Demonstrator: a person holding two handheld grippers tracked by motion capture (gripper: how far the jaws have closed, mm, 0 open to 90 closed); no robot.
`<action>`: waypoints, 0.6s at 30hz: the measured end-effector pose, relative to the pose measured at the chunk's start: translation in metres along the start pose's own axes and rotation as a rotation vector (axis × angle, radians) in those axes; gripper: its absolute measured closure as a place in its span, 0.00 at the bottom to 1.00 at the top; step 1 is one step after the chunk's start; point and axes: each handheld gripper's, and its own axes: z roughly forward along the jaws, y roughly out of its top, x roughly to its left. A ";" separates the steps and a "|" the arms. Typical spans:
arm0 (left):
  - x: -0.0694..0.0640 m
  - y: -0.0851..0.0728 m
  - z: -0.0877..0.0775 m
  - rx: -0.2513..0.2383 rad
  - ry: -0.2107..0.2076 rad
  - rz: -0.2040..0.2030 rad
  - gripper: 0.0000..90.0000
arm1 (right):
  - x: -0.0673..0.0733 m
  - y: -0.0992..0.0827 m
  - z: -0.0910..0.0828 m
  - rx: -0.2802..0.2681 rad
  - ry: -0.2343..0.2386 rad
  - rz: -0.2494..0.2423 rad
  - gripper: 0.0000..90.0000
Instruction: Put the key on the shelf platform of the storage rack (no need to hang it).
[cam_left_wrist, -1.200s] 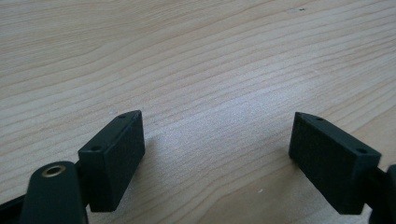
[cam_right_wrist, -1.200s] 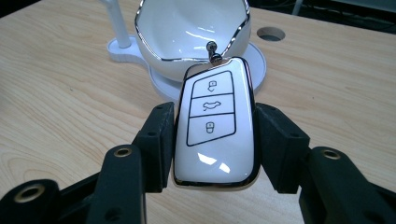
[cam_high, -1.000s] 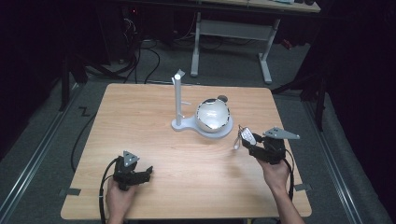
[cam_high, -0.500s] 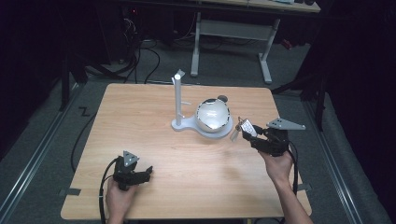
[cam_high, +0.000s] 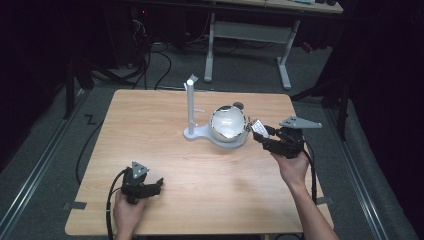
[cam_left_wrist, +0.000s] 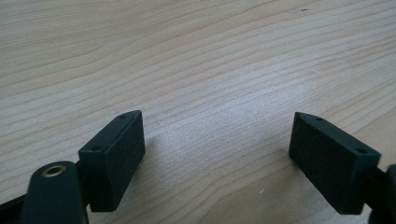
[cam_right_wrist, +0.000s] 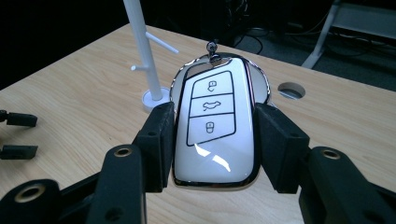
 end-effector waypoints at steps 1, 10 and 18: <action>0.000 0.000 0.000 0.001 -0.001 0.003 0.21 | 0.000 0.000 0.000 0.000 0.000 0.000 0.56; 0.000 0.000 0.000 0.001 -0.001 0.004 0.21 | 0.003 0.020 0.015 0.002 0.013 -0.014 0.56; 0.001 0.000 0.000 -0.001 -0.004 0.010 0.21 | 0.002 0.030 0.028 0.012 0.004 -0.013 0.56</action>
